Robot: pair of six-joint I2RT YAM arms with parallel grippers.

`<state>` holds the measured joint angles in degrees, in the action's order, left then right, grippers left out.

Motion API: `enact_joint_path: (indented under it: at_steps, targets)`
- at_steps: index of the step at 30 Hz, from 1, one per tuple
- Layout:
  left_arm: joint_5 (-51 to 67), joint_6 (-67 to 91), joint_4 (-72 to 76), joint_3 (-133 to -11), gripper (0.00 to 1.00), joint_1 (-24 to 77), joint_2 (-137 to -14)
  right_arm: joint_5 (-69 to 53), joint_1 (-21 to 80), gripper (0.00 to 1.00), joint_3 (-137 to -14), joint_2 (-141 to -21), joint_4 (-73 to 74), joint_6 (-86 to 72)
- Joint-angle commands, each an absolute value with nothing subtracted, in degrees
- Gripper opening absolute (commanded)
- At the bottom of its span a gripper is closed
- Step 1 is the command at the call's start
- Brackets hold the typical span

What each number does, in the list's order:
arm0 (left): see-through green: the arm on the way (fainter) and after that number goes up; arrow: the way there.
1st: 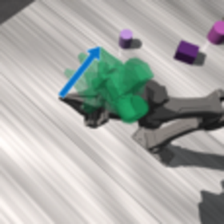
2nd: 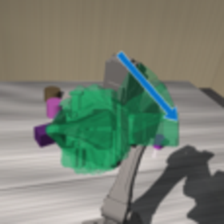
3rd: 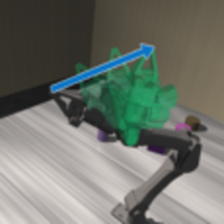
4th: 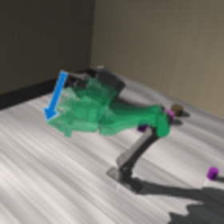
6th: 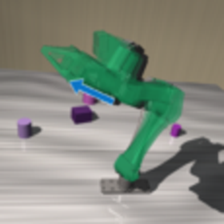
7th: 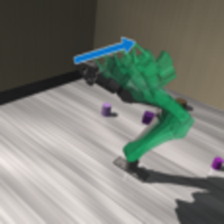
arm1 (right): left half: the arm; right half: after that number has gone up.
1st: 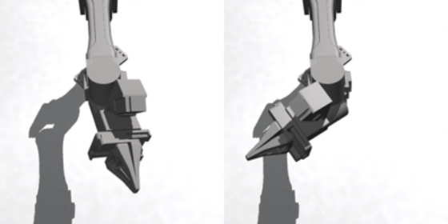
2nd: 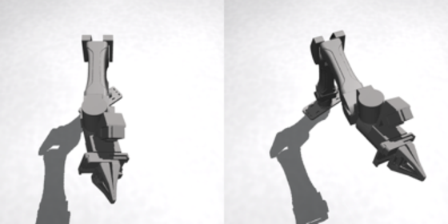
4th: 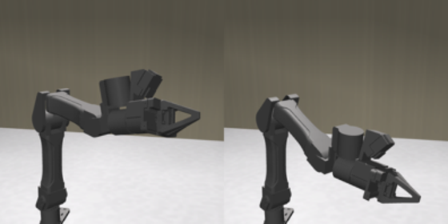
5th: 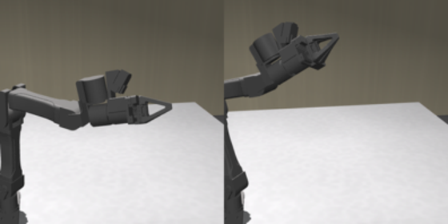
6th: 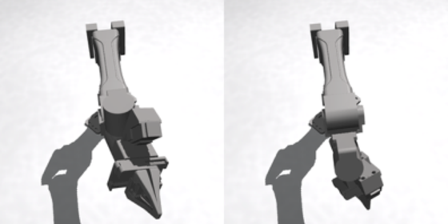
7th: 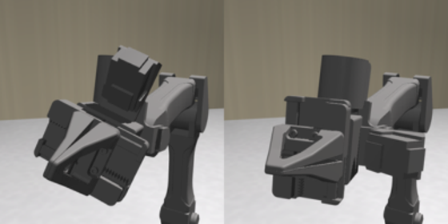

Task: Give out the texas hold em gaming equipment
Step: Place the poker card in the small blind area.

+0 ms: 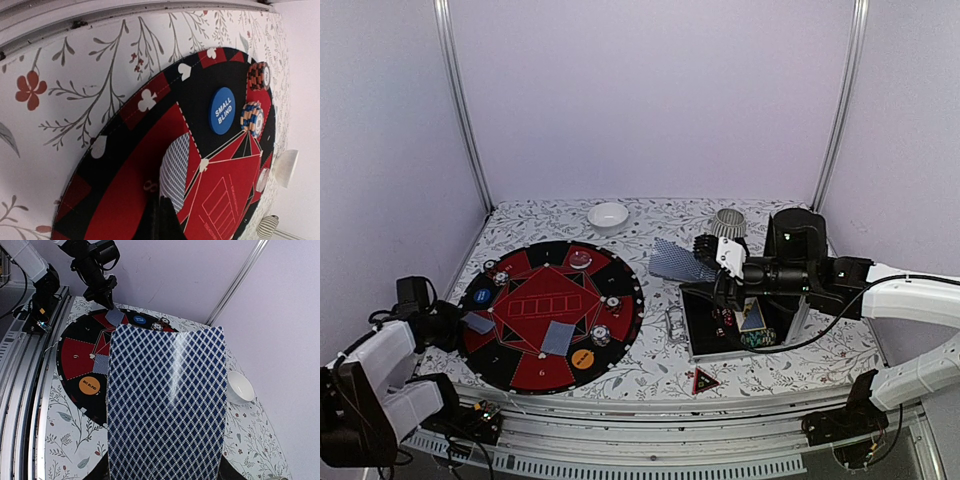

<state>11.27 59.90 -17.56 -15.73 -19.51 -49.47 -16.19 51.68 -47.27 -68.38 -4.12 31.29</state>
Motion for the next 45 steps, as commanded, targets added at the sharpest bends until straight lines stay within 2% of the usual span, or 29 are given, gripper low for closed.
enact_joint_path:
  at_steps: [1, 7, 8, 10, 11, 13, 15, 20, 26, 31, 35, 39, 45]
  targets:
    - [10.67, 61.82, -15.16, -13.29, 0.00, -21.16, -47.45, -16.33, 51.57, 0.43, -48.84, -68.88, -4.62, 31.87]
    - [11.88, 62.31, -12.49, -11.36, 0.00, -22.87, -49.36, -16.89, 51.57, 0.43, -49.38, -69.08, -4.11, 32.01]
    - [12.09, 61.83, -12.60, -11.53, 0.07, -23.14, -49.72, -17.07, 51.58, 0.43, -49.41, -69.15, -3.98, 31.99]
    - [11.71, 61.21, -14.69, -12.67, 0.47, -23.25, -50.17, -17.34, 51.55, 0.43, -49.56, -69.31, -3.58, 31.99]
    - [10.94, 60.73, -16.19, -13.43, 0.62, -23.22, -49.91, -17.55, 51.55, 0.43, -49.65, -69.46, -3.55, 31.99]
    - [9.03, 59.76, -19.83, -15.04, 0.73, -23.24, -47.90, -17.73, 51.53, 0.43, -49.90, -69.73, -3.46, 31.99]
    - [7.13, 59.29, -22.55, -16.90, 0.77, -23.23, -44.74, -18.13, 51.58, 0.43, -50.30, -70.20, -3.24, 32.08]
    - [7.58, 55.82, -26.75, -24.33, 0.81, -21.95, -38.94, -19.63, 51.59, 0.43, -51.75, -72.00, -2.46, 32.01]
    - [6.13, 46.65, -21.57, -38.13, 0.68, -2.39, -40.02, -22.02, 51.53, 0.43, -53.59, -75.23, -3.57, 31.61]
    - [11.23, 38.17, -21.27, -52.76, 0.65, 17.63, -51.66, -23.14, 51.59, 0.43, -55.50, -78.00, -5.42, 31.06]
    - [14.96, 32.25, -20.96, -62.51, 0.71, 33.83, -62.29, -23.51, 51.58, 0.43, -56.63, -79.87, -6.90, 30.26]
    - [24.28, 29.82, -19.26, -69.06, 0.80, 40.75, -71.62, -24.82, 51.58, 0.43, -56.95, -80.74, -8.52, 29.18]
    - [26.87, 26.76, -19.62, -73.33, 0.68, 43.87, -77.22, -24.92, 51.78, 0.43, -56.72, -81.20, -8.96, 28.74]
